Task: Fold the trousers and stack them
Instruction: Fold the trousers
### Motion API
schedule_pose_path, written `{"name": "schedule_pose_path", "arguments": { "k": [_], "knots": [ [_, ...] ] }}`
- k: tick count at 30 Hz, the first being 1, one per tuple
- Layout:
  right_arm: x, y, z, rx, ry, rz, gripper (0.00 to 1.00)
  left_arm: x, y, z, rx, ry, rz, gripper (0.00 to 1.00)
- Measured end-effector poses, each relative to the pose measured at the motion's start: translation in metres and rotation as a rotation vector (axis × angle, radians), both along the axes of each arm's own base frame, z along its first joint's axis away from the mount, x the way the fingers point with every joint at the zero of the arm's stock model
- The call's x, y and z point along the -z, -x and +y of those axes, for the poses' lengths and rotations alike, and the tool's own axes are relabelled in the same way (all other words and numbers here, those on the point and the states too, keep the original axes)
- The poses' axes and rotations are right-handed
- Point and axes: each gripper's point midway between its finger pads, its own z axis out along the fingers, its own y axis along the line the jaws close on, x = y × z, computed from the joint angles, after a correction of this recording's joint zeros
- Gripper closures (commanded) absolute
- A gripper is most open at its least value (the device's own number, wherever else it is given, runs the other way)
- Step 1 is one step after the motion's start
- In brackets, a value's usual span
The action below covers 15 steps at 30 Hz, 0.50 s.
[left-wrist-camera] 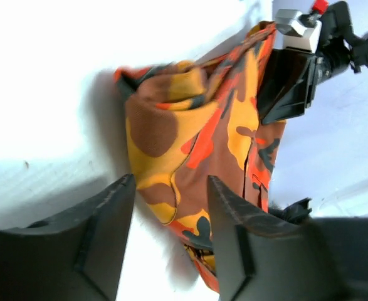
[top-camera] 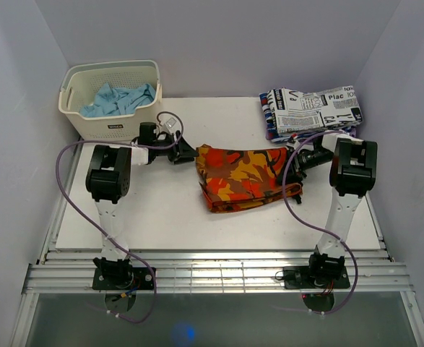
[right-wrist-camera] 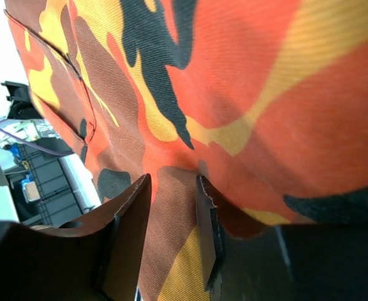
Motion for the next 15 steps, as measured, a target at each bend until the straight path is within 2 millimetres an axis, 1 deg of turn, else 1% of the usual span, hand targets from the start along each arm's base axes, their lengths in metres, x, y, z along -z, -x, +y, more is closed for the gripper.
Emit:
{"name": "schedule_pose_path", "arguments": {
  "k": [2, 4, 6, 8, 10, 11, 12, 13, 14, 15],
  "knots": [
    [-0.003, 0.001, 0.001, 0.003, -0.012, -0.008, 0.55, -0.012, -0.007, 0.005, 0.024, -0.005, -0.046, 0.36],
    [-0.010, 0.002, 0.003, -0.006, -0.016, -0.038, 0.52, -0.032, -0.004, 0.008, 0.059, 0.017, -0.083, 0.36],
    [-0.023, 0.000, 0.003, -0.016, -0.015, -0.092, 0.49, -0.056, 0.011, 0.006, 0.102, 0.048, -0.104, 0.35],
    [-0.044, -0.001, 0.004, -0.030, -0.019, -0.161, 0.47, -0.085, 0.031, 0.000, 0.148, 0.082, -0.135, 0.35],
    [-0.065, 0.000, 0.006, -0.040, -0.031, -0.221, 0.46, -0.117, 0.062, -0.011, 0.208, 0.115, -0.172, 0.36],
    [-0.075, 0.001, 0.007, -0.044, -0.037, -0.248, 0.46, -0.131, 0.080, -0.018, 0.242, 0.131, -0.191, 0.36],
    [-0.083, 0.003, 0.008, -0.049, -0.045, -0.268, 0.46, -0.140, 0.099, -0.026, 0.278, 0.145, -0.208, 0.37],
    [-0.087, 0.006, 0.009, -0.053, -0.052, -0.276, 0.47, -0.144, 0.119, -0.034, 0.317, 0.161, -0.207, 0.37],
    [-0.086, 0.011, 0.010, -0.056, -0.058, -0.271, 0.48, -0.143, 0.137, -0.042, 0.350, 0.174, -0.195, 0.37],
    [-0.080, 0.016, 0.010, -0.060, -0.059, -0.251, 0.48, -0.137, 0.153, -0.050, 0.382, 0.183, -0.164, 0.39]
  ]
}}
